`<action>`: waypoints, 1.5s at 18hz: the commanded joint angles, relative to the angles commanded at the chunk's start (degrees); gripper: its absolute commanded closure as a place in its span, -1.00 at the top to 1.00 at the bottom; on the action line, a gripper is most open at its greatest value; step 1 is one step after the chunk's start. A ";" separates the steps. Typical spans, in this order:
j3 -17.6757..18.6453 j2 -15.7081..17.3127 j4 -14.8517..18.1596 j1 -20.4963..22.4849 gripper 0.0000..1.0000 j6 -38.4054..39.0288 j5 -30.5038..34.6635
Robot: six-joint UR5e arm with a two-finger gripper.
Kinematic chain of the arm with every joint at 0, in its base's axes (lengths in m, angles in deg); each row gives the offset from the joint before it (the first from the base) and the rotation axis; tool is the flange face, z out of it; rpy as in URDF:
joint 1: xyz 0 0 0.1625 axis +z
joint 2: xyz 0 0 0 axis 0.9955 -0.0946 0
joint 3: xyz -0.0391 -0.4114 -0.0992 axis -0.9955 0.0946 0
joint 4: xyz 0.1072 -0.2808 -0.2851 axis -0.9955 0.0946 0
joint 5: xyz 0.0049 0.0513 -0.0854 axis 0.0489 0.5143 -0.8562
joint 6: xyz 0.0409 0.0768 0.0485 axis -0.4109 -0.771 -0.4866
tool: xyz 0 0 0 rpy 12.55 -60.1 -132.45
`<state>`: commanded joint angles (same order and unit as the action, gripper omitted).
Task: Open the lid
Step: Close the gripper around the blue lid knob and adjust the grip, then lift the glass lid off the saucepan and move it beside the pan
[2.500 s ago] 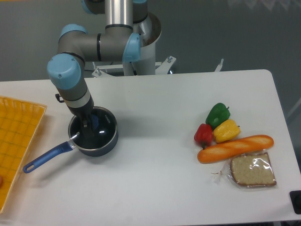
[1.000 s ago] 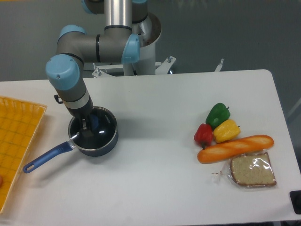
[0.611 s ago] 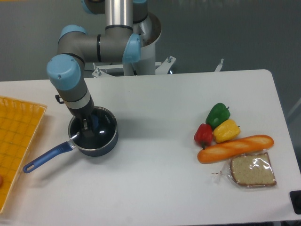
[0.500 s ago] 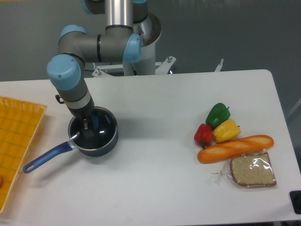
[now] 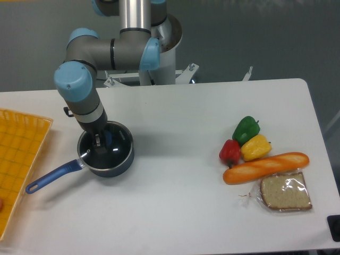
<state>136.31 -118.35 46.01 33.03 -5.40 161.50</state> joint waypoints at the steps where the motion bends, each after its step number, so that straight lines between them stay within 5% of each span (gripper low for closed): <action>1: 0.00 0.00 0.00 0.00 0.34 0.00 -0.09; 11: -0.09 0.70 0.70 1.14 0.31 -0.09 0.00; 18: -3.51 1.76 6.67 1.76 0.25 0.09 0.09; 27: -4.74 2.37 7.47 4.74 0.22 0.00 0.09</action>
<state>131.57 -115.98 53.48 37.77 -5.40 161.59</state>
